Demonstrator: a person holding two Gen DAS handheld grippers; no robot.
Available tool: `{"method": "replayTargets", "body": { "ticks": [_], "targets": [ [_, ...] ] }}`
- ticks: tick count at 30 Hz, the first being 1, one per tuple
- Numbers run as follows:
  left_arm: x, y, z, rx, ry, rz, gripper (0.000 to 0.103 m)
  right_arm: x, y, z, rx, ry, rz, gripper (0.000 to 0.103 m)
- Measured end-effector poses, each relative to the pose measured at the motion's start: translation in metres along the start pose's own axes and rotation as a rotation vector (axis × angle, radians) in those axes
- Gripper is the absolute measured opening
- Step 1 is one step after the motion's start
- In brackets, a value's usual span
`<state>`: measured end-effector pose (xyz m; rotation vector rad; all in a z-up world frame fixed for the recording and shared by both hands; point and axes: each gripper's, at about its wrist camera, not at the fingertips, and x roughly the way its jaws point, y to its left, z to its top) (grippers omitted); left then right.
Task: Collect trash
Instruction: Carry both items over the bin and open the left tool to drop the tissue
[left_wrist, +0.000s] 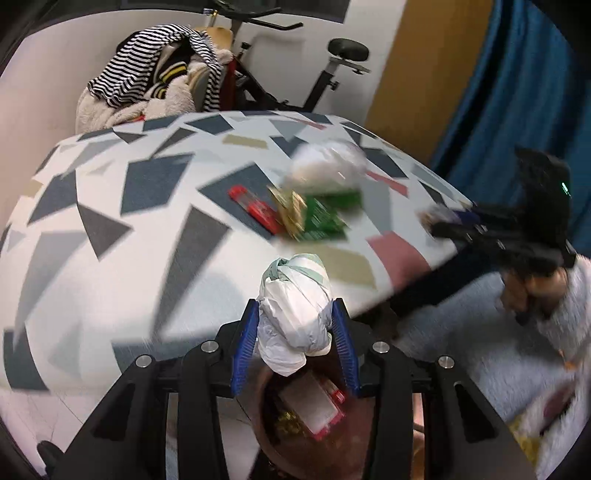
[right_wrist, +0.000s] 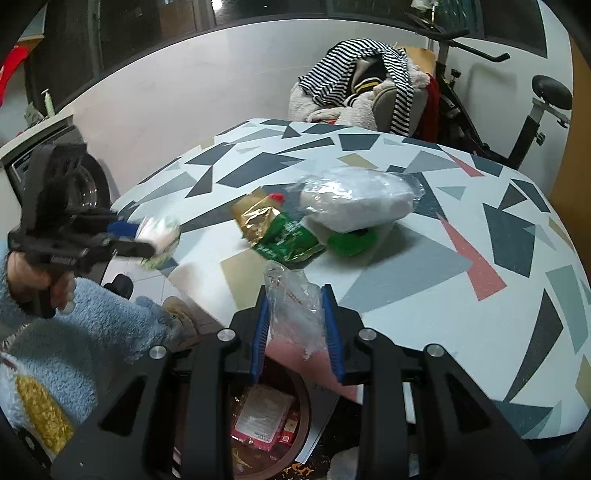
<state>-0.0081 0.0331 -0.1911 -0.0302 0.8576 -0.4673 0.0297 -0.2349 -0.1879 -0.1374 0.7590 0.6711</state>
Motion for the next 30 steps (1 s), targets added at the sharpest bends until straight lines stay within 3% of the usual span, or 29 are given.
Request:
{"method": "replayTargets", "body": {
  "ticks": [7,16,20,25,30],
  "targets": [
    [0.017,-0.031,-0.047,0.064,0.100,-0.038,0.040,-0.007,0.013,-0.013,0.009,0.003,0.004,0.030],
    [0.029,-0.028,-0.059,0.047,0.136,-0.051,0.042,-0.006,0.019,-0.028,0.040,0.027,-0.003,0.030],
    [0.027,-0.021,-0.060,0.013,0.120,-0.031,0.059,-0.002,0.022,-0.031,0.042,0.041,0.001,0.030],
    [0.013,-0.014,-0.055,-0.021,0.058,0.002,0.067,0.005,0.028,-0.037,0.023,0.064,0.021,0.030],
    [-0.002,-0.011,-0.047,-0.026,-0.009,0.031,0.083,0.014,0.036,-0.044,-0.015,0.107,0.047,0.030]
  ]
}}
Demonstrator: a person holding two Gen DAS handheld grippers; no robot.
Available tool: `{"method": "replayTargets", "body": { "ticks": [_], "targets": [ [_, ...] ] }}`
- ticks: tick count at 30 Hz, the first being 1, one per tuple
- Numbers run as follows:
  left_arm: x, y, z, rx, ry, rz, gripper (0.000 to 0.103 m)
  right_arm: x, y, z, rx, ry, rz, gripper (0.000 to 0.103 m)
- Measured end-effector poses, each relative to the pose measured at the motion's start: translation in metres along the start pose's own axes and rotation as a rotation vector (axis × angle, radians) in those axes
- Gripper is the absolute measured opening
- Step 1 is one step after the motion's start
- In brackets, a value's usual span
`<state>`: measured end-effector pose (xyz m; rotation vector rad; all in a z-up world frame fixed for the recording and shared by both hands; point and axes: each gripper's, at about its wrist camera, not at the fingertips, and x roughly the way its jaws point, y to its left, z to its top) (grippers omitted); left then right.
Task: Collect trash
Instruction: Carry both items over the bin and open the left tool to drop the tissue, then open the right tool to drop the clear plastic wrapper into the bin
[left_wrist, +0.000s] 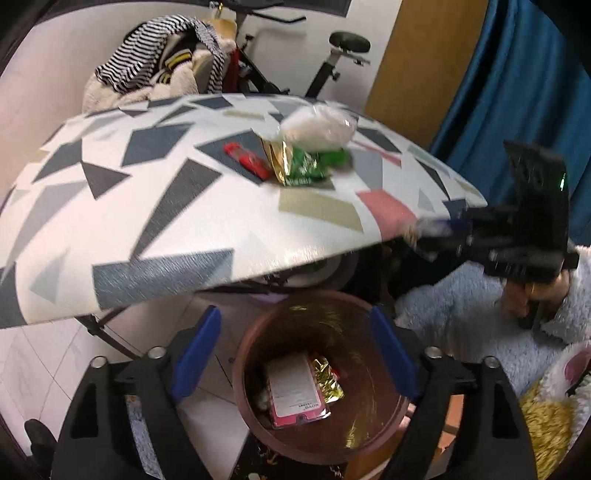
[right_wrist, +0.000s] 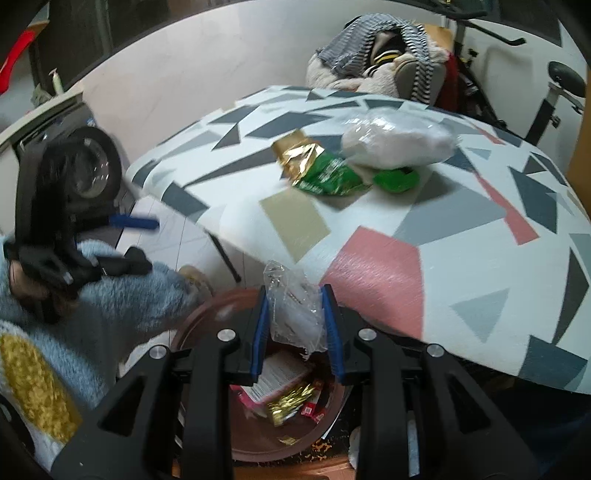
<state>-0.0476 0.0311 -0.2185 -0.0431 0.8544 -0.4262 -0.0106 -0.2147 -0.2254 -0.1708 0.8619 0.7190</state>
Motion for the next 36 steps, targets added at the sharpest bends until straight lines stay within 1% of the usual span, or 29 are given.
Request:
{"method": "replayTargets", "body": {
  "ticks": [3,9,16,20,29,32,33,35,36],
  "targets": [
    [-0.002,0.002,0.000,-0.013,-0.015,0.013,0.086,0.009,0.003,-0.004,-0.007,0.033,0.018,0.030],
    [-0.002,0.004,-0.003,-0.018,-0.017,0.029,0.087,0.028,0.011,-0.012,-0.040,0.102,0.039,0.030],
    [-0.003,0.004,-0.008,-0.017,-0.021,0.062,0.089,0.055,0.016,-0.022,-0.039,0.201,0.031,0.030],
    [-0.004,0.003,-0.010,-0.010,-0.022,0.074,0.090,0.063,0.018,-0.025,-0.048,0.232,0.019,0.030],
    [0.002,0.007,-0.014,-0.028,0.002,0.082,0.090,0.069,0.020,-0.030,-0.065,0.255,0.000,0.031],
    [0.002,0.009,-0.015,-0.035,0.004,0.081,0.090,0.070,0.022,-0.029,-0.070,0.259,-0.021,0.036],
    [0.002,0.009,-0.015,-0.036,0.003,0.079,0.090,0.069,0.023,-0.029,-0.072,0.253,-0.031,0.039],
    [0.001,0.009,-0.014,-0.034,0.001,0.080,0.090,0.065,0.025,-0.028,-0.073,0.231,-0.045,0.050],
    [0.001,0.008,-0.014,-0.032,0.000,0.080,0.090,0.063,0.023,-0.028,-0.072,0.221,-0.050,0.062]
  ]
}}
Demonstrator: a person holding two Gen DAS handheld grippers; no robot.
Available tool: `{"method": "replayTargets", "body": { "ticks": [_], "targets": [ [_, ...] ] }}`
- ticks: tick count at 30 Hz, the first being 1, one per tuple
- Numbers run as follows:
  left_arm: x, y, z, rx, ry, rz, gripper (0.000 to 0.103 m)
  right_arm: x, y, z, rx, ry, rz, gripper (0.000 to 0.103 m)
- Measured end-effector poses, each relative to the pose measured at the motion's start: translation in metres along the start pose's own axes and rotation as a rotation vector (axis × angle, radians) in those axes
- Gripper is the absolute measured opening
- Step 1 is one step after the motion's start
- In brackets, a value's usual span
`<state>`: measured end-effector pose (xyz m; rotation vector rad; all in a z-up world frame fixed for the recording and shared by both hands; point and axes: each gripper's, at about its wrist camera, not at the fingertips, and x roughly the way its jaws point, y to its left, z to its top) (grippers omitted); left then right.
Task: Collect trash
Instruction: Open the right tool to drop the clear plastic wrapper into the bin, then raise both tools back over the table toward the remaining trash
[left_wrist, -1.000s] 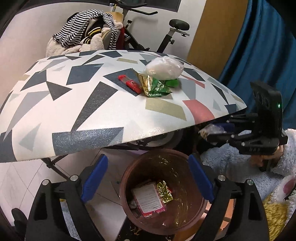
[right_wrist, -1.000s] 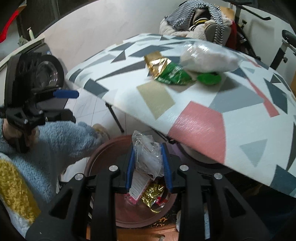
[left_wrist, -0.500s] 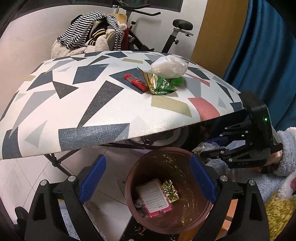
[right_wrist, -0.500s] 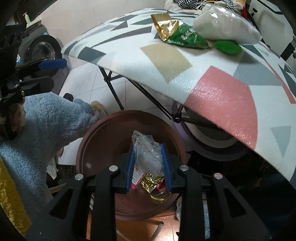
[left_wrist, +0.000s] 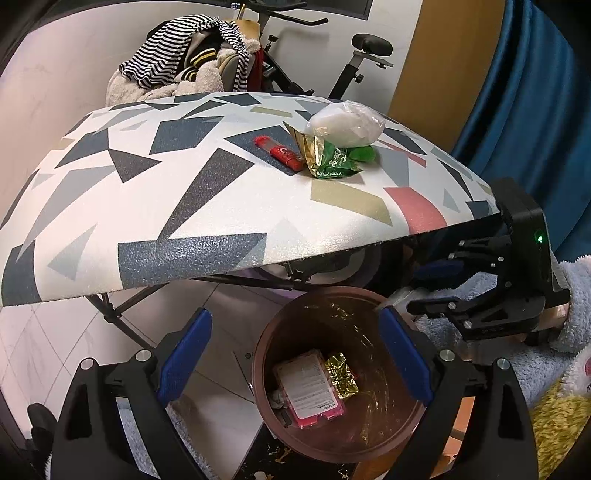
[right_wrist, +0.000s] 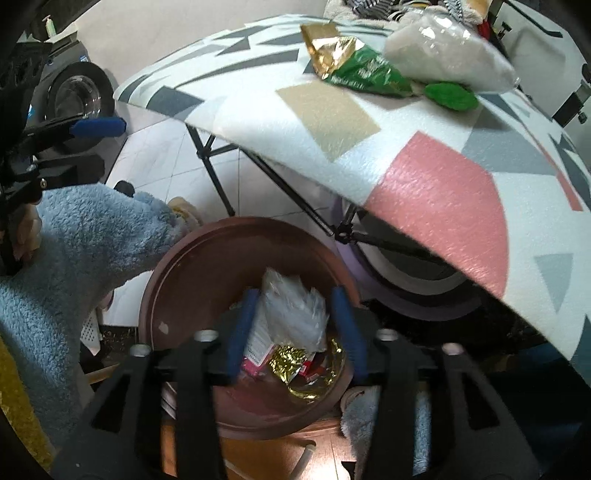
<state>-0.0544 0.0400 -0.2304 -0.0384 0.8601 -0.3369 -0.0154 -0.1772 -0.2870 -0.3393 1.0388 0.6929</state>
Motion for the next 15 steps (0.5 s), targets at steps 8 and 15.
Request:
{"method": "replayTargets", "body": {
  "ticks": [8,15],
  "targets": [
    [-0.005,-0.007,0.002,0.027,-0.030,0.042,0.090,-0.016,-0.007,0.001,0.017,-0.066,-0.043,0.088],
    [-0.029,-0.007,0.020,0.021,-0.152,0.142,0.096,-0.044,-0.024,0.009,0.079,-0.185,-0.019,0.097]
  ]
}}
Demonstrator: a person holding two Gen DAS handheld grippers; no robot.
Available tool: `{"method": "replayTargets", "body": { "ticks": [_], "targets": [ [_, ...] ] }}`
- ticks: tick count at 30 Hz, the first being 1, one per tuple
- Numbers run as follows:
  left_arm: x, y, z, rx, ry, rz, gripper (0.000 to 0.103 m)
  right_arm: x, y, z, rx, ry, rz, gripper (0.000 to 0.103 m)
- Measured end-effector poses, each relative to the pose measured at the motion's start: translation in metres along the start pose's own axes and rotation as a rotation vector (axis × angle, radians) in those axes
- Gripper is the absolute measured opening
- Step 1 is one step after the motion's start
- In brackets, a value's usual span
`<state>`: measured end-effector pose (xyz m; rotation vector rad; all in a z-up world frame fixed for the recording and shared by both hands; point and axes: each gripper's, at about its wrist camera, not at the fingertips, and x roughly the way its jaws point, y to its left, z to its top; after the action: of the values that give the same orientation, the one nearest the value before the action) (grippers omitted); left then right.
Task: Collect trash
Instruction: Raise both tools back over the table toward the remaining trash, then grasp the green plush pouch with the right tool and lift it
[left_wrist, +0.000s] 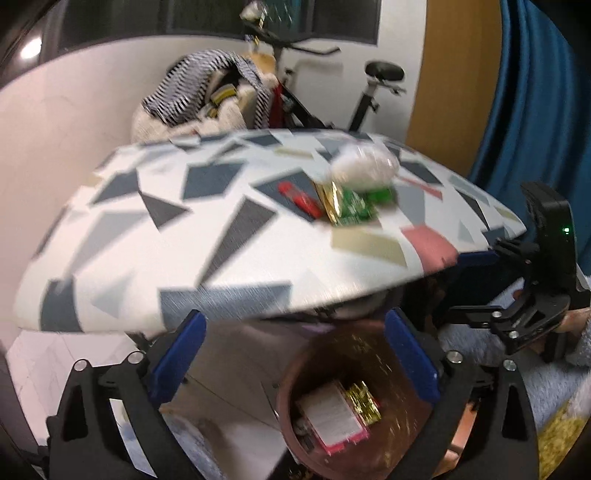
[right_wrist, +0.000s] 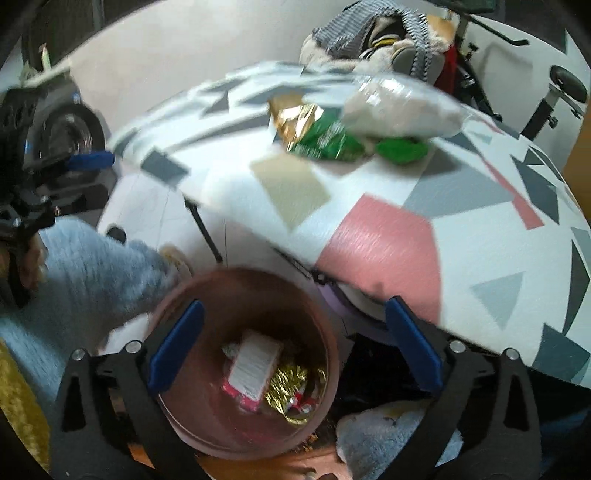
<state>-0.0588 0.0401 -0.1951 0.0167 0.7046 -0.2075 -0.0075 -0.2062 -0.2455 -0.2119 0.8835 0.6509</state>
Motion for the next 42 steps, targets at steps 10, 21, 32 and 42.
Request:
{"method": "replayTargets", "body": {
  "ticks": [10,21,32,42],
  "targets": [
    [-0.029,0.006,0.051,-0.002,-0.156,0.034,0.097,-0.040,-0.030,0.036,0.045,-0.144,0.019,0.097],
    [-0.029,0.020,0.094,-0.002,-0.200,0.088,0.097,-0.064,-0.039,0.074,-0.028,-0.204,-0.018,0.097],
    [-0.014,0.037,0.110,0.011,-0.162,0.108,0.097,-0.055,-0.057,0.088,-0.021,-0.185,-0.020,0.097],
    [0.014,0.033,0.106,0.041,-0.074,0.029,0.097,-0.041,-0.066,0.094,0.010,-0.160,-0.062,0.097]
  ]
}}
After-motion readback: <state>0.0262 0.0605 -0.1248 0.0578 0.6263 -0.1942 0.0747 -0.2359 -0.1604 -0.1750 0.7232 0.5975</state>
